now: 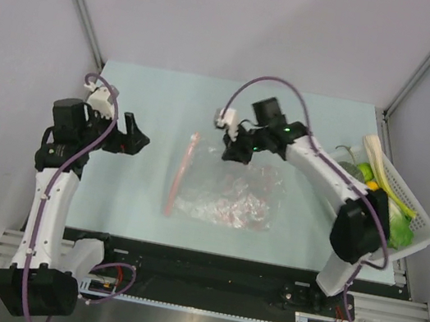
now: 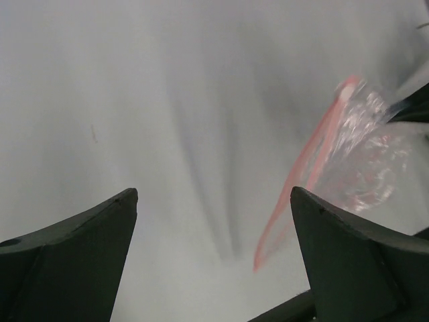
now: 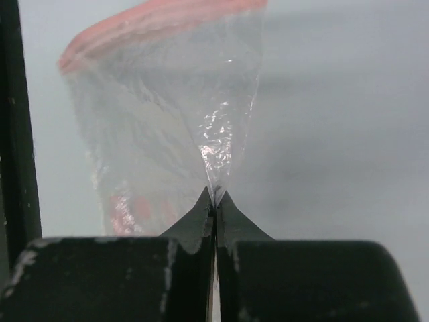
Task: Place the food in the zip-top bag and seal the zipper
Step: Pick up the zipper food storage bag at the center of the board, then open the zipper of the food storage bag at the center of the board.
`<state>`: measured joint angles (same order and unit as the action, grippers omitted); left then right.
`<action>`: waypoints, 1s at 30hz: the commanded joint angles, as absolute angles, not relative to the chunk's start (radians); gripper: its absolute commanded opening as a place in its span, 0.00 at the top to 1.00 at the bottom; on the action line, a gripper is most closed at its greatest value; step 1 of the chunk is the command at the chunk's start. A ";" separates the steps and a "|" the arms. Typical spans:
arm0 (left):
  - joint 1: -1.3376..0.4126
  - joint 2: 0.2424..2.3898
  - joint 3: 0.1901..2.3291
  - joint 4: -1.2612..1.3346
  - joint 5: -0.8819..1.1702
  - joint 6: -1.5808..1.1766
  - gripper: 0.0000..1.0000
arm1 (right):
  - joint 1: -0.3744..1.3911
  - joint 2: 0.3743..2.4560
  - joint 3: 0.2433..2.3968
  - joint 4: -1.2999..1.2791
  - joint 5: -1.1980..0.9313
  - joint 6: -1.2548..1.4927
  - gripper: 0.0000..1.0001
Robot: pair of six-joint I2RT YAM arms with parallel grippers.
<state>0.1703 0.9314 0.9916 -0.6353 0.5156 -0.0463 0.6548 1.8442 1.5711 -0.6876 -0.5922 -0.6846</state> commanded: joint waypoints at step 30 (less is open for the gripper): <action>0.147 0.819 0.894 -0.607 1.186 0.244 0.34 | 0.604 1.539 1.485 -0.311 -0.954 -0.626 1.00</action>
